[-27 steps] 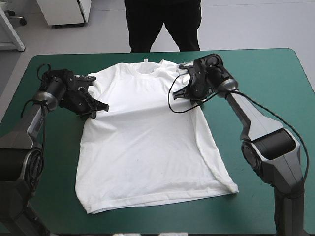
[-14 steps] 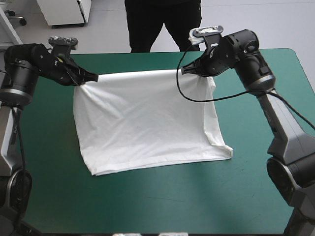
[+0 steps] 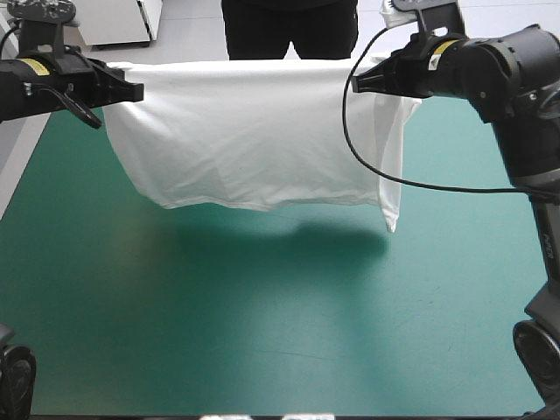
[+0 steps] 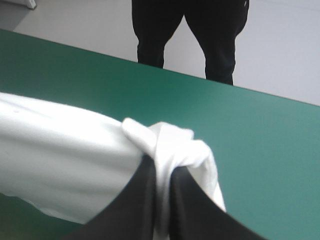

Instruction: Fold the cloth

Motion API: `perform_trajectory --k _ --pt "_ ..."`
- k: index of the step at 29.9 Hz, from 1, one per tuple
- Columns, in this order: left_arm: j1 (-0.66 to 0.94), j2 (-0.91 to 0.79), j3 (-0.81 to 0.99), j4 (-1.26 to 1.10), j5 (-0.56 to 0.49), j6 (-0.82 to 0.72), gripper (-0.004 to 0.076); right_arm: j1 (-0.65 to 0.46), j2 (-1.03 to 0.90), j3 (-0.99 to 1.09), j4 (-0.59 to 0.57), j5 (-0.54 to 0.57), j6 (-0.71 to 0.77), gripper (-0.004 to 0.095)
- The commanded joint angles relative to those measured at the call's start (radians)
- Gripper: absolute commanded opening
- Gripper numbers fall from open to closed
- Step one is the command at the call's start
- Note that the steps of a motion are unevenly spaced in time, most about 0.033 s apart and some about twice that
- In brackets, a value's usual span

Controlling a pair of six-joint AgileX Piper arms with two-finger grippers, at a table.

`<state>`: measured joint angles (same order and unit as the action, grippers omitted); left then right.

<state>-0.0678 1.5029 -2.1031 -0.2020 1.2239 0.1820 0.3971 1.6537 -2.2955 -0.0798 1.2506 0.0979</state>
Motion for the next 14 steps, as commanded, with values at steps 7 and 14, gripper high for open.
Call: perform_trajectory --k 7,14 --pt "0.000 -0.058 -0.030 0.007 -0.125 -0.001 -0.0009 -0.007 -0.049 -0.061 -0.083 -0.043 -0.013 -0.0017" --pt "0.000 0.031 -0.028 0.007 -0.390 0.012 -0.0009 -0.008 0.036 -0.061 -0.323 -0.308 0.094 -0.0017"
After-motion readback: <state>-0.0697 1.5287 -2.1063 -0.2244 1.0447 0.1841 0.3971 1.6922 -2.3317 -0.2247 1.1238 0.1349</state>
